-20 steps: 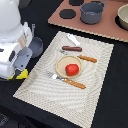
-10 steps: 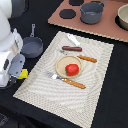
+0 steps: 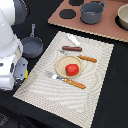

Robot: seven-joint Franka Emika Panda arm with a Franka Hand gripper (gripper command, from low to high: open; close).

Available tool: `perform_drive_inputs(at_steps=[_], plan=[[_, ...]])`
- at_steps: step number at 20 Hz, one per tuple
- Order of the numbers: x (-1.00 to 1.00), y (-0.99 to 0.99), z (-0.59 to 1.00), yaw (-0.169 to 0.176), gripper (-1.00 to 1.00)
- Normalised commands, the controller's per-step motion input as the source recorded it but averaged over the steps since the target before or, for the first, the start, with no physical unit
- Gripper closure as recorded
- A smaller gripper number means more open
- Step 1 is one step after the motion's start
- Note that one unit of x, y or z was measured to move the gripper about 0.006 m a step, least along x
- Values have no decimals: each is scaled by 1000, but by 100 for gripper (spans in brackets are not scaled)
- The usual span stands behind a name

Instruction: Interact with the objects in diverse but meaningful ways.

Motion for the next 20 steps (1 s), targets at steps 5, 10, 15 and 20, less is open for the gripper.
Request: perform_drive_inputs(at_steps=[5,10,15,20], plan=[[-21,-60,0,57,100],[-53,-62,-92,67,100],[-146,-30,110,43,100],[132,-6,961,-11,100]])
